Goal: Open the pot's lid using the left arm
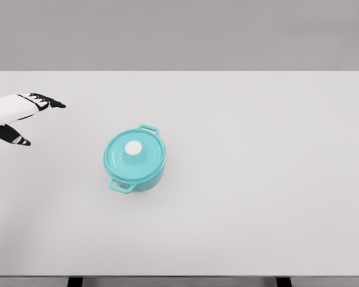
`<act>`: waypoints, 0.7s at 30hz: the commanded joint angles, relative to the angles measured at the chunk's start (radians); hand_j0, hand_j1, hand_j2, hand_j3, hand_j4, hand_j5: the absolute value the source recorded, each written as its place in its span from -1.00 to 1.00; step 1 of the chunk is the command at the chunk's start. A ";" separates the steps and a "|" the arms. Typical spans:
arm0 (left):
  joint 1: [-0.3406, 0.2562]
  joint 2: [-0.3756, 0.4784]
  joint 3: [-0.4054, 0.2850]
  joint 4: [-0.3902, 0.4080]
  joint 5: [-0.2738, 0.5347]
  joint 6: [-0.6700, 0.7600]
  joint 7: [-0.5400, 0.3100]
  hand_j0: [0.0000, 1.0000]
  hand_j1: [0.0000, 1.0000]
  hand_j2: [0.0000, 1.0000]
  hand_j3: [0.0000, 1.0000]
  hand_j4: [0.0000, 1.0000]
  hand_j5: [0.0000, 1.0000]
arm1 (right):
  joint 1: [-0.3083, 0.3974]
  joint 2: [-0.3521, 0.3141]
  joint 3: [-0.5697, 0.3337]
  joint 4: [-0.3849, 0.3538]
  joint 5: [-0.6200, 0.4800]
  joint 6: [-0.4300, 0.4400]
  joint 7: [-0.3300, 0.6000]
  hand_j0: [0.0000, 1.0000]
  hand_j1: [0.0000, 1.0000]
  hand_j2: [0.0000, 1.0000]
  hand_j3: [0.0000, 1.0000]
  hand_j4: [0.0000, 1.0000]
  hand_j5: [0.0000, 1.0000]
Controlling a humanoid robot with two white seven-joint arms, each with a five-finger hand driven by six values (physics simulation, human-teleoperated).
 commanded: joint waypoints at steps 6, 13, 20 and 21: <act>-0.002 -0.002 0.000 0.000 0.005 0.002 -0.015 1.00 1.00 1.00 1.00 1.00 1.00 | 0.008 0.000 0.001 -0.002 0.000 0.000 0.000 1.00 1.00 1.00 1.00 1.00 1.00; -0.009 -0.019 -0.008 -0.106 0.006 0.002 -0.048 1.00 1.00 1.00 1.00 1.00 1.00 | 0.009 0.000 0.001 -0.001 0.000 0.000 0.000 1.00 1.00 1.00 1.00 1.00 1.00; -0.314 -0.004 -0.454 -0.143 0.026 0.002 -0.047 1.00 1.00 1.00 1.00 1.00 1.00 | 0.009 0.000 0.001 -0.001 0.000 0.000 0.000 1.00 1.00 1.00 1.00 1.00 1.00; -0.314 -0.008 -0.471 -0.142 0.028 0.002 -0.045 1.00 1.00 1.00 1.00 1.00 1.00 | 0.009 0.000 0.001 -0.001 0.000 0.000 0.000 1.00 1.00 1.00 1.00 1.00 1.00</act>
